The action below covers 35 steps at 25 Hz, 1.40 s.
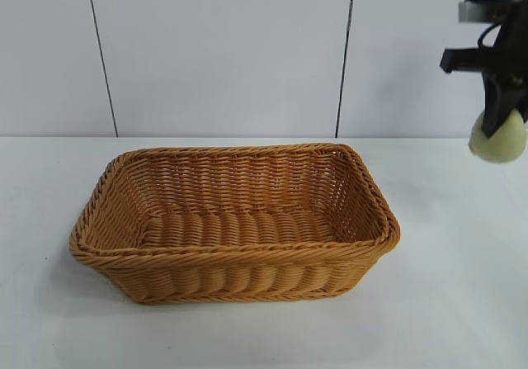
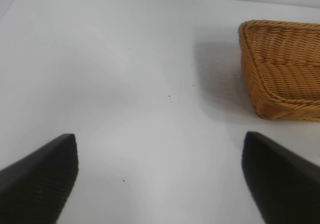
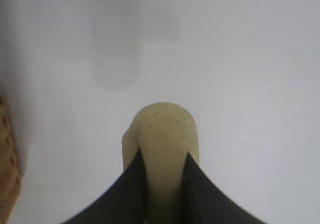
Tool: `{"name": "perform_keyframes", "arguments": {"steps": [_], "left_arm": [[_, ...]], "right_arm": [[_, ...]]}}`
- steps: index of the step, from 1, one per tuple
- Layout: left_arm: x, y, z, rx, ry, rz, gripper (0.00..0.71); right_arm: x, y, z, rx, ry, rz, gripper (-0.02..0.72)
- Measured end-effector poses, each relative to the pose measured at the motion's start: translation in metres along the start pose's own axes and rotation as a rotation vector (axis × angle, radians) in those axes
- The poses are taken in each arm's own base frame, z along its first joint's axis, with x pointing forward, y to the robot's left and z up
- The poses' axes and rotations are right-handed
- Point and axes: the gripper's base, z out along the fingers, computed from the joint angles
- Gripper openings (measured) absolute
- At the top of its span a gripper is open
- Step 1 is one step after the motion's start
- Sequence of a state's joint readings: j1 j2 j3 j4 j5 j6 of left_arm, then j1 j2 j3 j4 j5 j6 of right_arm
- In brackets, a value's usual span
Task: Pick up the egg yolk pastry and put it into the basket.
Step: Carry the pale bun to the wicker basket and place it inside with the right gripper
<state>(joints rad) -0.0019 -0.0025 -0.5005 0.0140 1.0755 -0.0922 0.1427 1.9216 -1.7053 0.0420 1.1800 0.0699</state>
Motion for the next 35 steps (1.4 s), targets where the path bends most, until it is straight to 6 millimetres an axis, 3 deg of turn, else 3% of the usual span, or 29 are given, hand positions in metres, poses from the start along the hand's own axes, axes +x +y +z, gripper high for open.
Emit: {"name": "perform_keyframes", "arguments": {"steps": [12,17,21,27,29,35], "left_arm": [[0.0,0.0,0.0,-0.001,0.0,0.0,0.643],[0.0,0.0,0.0,-0.001,0.0,0.0,0.643],[0.0,0.0,0.0,0.0,-0.001,0.0,0.643],[0.0,0.0,0.0,0.0,-0.001,0.0,0.643],[0.0,0.0,0.0,0.0,-0.001,0.0,0.643],[0.0,0.0,0.0,0.0,-0.001,0.0,0.643]], "right_arm": [[0.037,0.152,-0.003,-0.119,-0.035,-0.309,0.109],[0.052,0.194,0.016,-0.15,-0.027,-0.377,0.109],[0.052,0.21,0.047,-0.16,-0.037,-0.392,0.109],[0.054,0.216,0.112,-0.132,0.022,-0.371,0.109],[0.057,0.216,0.126,-0.12,0.052,-0.371,0.109],[0.058,0.216,0.131,-0.116,0.069,-0.369,0.15]]}}
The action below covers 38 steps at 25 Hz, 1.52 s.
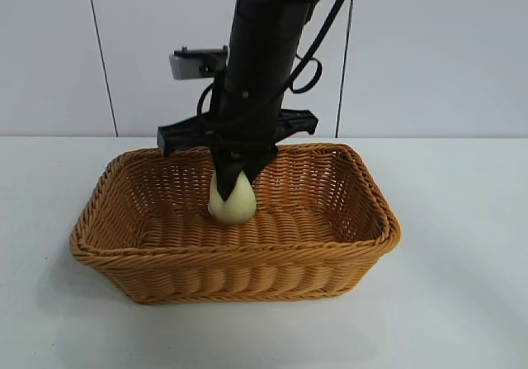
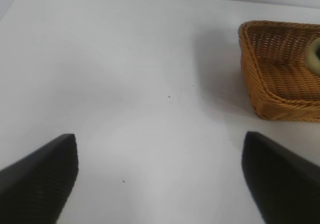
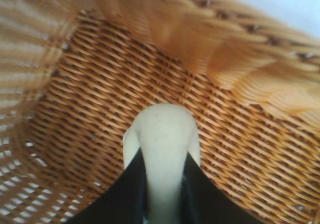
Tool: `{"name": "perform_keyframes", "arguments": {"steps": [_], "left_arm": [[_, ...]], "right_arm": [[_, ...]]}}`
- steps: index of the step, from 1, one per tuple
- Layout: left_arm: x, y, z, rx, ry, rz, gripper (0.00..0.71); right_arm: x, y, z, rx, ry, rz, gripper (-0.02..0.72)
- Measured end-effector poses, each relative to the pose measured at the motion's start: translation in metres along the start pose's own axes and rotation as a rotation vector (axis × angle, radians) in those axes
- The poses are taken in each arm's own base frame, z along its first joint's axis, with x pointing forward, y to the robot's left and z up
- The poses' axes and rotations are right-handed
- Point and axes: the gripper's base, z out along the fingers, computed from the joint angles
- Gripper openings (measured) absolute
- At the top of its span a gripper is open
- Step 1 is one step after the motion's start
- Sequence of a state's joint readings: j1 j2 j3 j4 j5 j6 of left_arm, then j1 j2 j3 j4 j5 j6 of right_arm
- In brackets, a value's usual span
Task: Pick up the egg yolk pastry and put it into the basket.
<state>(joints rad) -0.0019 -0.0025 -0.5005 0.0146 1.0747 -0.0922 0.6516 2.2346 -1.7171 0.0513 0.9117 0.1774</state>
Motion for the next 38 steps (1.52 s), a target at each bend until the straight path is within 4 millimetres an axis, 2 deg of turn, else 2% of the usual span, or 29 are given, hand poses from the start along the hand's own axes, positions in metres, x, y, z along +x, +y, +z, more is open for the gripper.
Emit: {"name": "perform_keyframes", "arguments": {"steps": [2,5,7,10,15,17,20,24,29,34,38], "left_arm": [[0.0,0.0,0.0,0.0,0.0,0.0,0.643],[0.0,0.0,0.0,0.0,0.0,0.0,0.643],[0.0,0.0,0.0,0.0,0.0,0.0,0.643],[0.0,0.0,0.0,0.0,0.0,0.0,0.643],[0.0,0.0,0.0,0.0,0.0,0.0,0.643],[0.0,0.0,0.0,0.0,0.0,0.0,0.643],[0.0,0.0,0.0,0.0,0.0,0.0,0.643],[0.0,0.0,0.0,0.0,0.0,0.0,0.643],[0.0,0.0,0.0,0.0,0.0,0.0,0.643],[0.0,0.0,0.0,0.0,0.0,0.0,0.643],[0.0,0.0,0.0,0.0,0.0,0.0,0.643]], "right_arm": [[0.002,0.0,0.0,0.004,0.02,0.0,0.255],[0.004,-0.001,-0.001,0.01,0.055,-0.004,0.511],[0.003,0.0,-0.007,0.014,0.064,-0.009,0.617],[-0.007,0.001,-0.028,0.024,0.045,-0.022,0.659],[-0.03,0.001,-0.082,0.074,-0.047,-0.044,0.669],[-0.039,-0.005,-0.1,0.075,-0.105,-0.017,0.67],[-0.047,-0.024,-0.114,0.084,-0.152,0.031,0.67],[-0.051,-0.066,-0.117,0.118,-0.152,0.111,0.67],[-0.049,-0.145,-0.124,0.179,-0.157,0.246,0.67],[-0.031,-0.229,-0.135,0.244,-0.159,0.411,0.67],[-0.016,-0.272,-0.143,0.274,-0.16,0.502,0.67]]}}
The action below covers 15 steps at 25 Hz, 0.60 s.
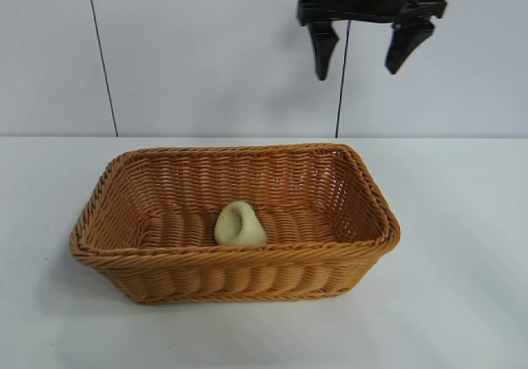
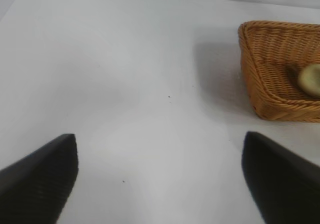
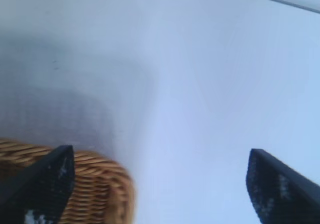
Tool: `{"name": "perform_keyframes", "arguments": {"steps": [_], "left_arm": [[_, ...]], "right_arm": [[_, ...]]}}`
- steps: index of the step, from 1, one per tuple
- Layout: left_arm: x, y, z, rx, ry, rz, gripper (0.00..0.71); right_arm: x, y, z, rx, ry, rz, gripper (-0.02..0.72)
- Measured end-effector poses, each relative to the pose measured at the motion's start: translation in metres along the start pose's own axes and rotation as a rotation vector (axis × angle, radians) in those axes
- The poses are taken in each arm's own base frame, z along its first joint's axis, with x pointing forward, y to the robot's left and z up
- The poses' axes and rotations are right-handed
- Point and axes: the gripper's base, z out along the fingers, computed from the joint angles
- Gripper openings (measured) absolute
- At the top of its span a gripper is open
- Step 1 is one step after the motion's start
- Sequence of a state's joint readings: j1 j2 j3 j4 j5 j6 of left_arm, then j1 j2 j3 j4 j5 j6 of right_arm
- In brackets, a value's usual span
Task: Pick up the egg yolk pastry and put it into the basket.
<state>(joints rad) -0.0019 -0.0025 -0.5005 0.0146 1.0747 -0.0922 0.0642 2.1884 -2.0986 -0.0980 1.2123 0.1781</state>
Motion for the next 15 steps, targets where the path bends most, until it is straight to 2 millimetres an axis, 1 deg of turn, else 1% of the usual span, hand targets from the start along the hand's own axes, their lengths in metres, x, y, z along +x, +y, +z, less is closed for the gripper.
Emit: {"name": "perform_keyframes", "arguments": {"steps": [2,3,6,8,11,13,15], "left_arm": [[0.0,0.0,0.0,0.0,0.0,0.0,0.643],[0.0,0.0,0.0,0.0,0.0,0.0,0.643],[0.0,0.0,0.0,0.0,0.0,0.0,0.643],[0.0,0.0,0.0,0.0,0.0,0.0,0.643],[0.0,0.0,0.0,0.0,0.0,0.0,0.643],[0.0,0.0,0.0,0.0,0.0,0.0,0.643],[0.0,0.0,0.0,0.001,0.0,0.0,0.643]], "right_arm": [[-0.002,-0.014,0.001,0.011,0.001,0.028,0.67],[-0.002,-0.018,0.001,0.013,0.001,0.035,0.67],[-0.001,-0.018,0.002,0.002,0.008,0.039,0.67],[0.005,-0.015,0.0,-0.016,0.025,0.023,0.67],[0.021,-0.009,-0.006,-0.022,0.065,-0.006,0.67],[0.037,-0.008,-0.01,-0.029,0.109,-0.012,0.67],[0.055,-0.008,-0.018,-0.03,0.142,-0.021,0.67]]}}
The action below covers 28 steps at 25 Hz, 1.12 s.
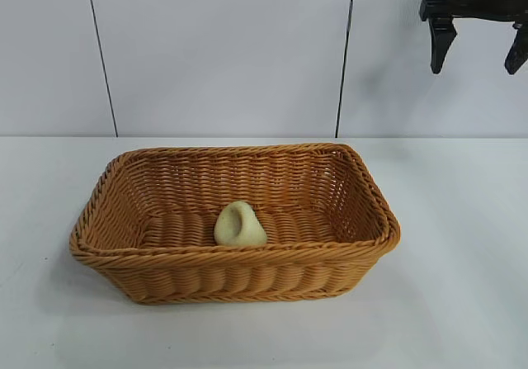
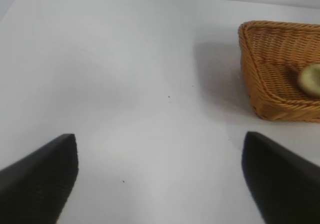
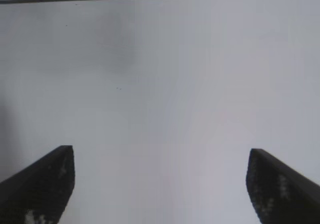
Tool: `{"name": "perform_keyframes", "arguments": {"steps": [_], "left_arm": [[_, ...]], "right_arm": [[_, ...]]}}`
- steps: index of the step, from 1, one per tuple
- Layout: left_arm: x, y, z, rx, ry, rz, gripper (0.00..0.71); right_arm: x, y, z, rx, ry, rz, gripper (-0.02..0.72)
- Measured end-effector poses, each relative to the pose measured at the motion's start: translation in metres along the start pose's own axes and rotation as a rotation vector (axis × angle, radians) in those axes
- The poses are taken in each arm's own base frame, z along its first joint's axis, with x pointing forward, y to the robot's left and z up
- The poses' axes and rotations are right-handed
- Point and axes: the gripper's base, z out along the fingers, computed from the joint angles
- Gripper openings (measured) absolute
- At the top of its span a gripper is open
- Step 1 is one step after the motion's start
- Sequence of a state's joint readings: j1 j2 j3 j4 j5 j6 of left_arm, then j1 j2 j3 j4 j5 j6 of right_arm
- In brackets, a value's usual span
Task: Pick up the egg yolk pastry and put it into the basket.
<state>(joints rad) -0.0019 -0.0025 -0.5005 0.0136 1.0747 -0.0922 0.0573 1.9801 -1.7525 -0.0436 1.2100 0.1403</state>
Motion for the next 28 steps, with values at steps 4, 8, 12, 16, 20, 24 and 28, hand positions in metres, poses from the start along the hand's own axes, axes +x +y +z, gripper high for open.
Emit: {"name": "perform_keyframes", "arguments": {"steps": [4,8,12,16,20,24,28], "left_arm": [[0.0,0.0,0.0,0.0,0.0,0.0,0.643],[0.0,0.0,0.0,0.0,0.0,0.0,0.643],[0.0,0.0,0.0,0.0,0.0,0.0,0.643],[0.0,0.0,0.0,0.0,0.0,0.0,0.643],[0.001,0.0,0.001,0.0,0.002,0.0,0.643],[0.001,0.0,0.001,0.0,0.002,0.0,0.643],[0.001,0.0,0.001,0.0,0.002,0.0,0.643]], "right_arm": [[0.05,-0.001,-0.006,0.005,0.097,-0.028,0.67],[0.11,-0.002,-0.013,0.012,0.179,-0.057,0.67],[0.176,-0.005,-0.028,0.009,0.211,-0.09,0.67],[0.236,-0.012,-0.036,-0.003,0.17,-0.118,0.67],[0.269,-0.018,-0.039,-0.028,0.055,-0.123,0.67],[0.312,-0.029,-0.049,-0.068,-0.169,-0.146,0.67],[0.333,-0.034,-0.069,-0.105,-0.358,-0.151,0.67]]}}
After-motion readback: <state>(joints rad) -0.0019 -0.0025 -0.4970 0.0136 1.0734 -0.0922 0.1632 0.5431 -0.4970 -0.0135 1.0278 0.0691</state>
